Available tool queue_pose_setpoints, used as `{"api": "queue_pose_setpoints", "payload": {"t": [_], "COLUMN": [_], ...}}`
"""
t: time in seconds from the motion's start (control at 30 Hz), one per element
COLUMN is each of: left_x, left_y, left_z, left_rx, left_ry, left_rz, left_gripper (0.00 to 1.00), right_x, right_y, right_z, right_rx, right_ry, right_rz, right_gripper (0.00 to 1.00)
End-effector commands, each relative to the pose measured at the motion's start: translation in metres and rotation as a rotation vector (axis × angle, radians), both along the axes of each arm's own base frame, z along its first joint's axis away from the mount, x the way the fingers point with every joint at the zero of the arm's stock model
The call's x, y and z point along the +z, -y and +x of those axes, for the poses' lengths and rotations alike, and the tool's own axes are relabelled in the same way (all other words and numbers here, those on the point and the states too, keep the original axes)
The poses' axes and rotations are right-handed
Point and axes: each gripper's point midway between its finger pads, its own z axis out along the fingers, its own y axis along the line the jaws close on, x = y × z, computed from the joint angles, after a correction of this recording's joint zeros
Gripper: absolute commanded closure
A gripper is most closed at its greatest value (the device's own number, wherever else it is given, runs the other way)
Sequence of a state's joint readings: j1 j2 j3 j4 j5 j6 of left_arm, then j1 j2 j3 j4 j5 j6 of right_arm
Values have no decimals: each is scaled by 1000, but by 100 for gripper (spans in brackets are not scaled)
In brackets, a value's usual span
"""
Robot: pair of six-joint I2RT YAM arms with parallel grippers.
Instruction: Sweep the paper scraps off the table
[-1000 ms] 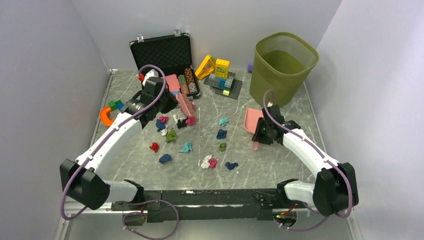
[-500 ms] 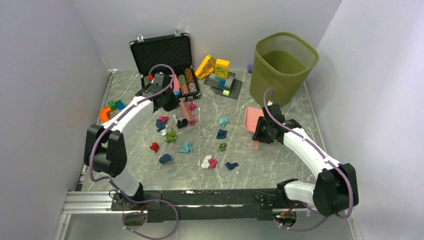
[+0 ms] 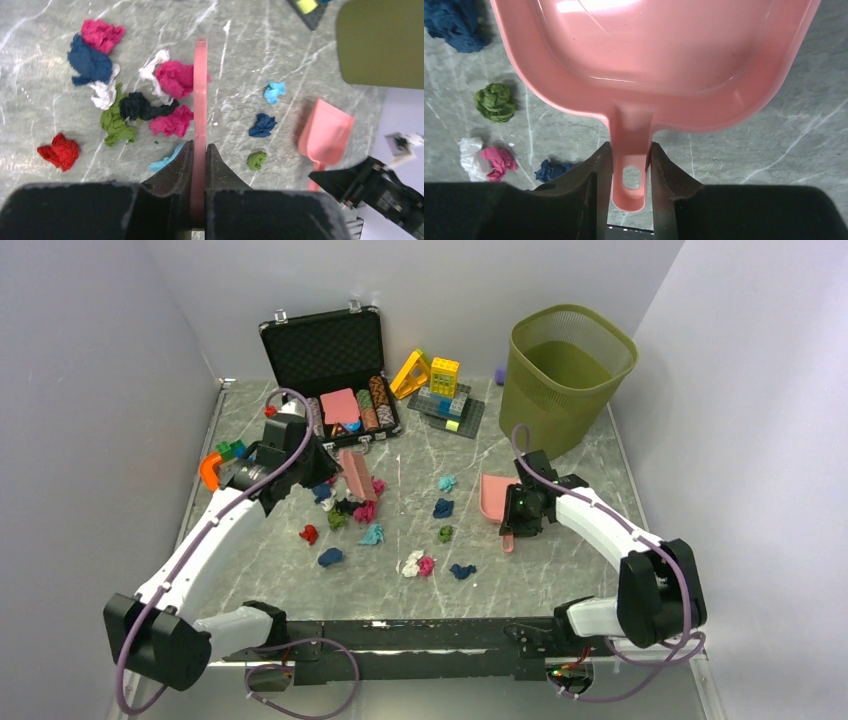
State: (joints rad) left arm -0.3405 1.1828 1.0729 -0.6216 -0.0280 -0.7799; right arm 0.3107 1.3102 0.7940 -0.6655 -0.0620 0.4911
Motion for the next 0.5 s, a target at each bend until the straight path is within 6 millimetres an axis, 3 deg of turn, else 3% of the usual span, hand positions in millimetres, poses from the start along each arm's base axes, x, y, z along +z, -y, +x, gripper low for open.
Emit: {"api": "queue_pose_setpoints", "payload": {"t": [0.0,0.07,0.17,0.27,0.37,0.47], "left_x": [28,35,43,48,54,58], "left_y": [18,30,41,41,37,33], "left_z": [2,0,-3,-5,-10,-16], "left_rx": [-165,-245,-328,-362,-385,-413], "left_ry": [135,155,177,202,224,252], "left_rz": [-22,-44,-65,-47,-13,18], "left_gripper": [100,100,100,100,100,100], "right_x": [-2,-9,-13,-14,-13,-9], "right_y": [-8,-7,-4,0,5,8], "right_z": [4,6,10,13,15,16], "right_rx": [54,55,42,21,2,-15], "right_ry": [-14,-27,-22,-1,30,75], "right_rz": [-20,-47,-69,-88,-114,-141], "right_gripper": [100,96,81,71,54,45]}}
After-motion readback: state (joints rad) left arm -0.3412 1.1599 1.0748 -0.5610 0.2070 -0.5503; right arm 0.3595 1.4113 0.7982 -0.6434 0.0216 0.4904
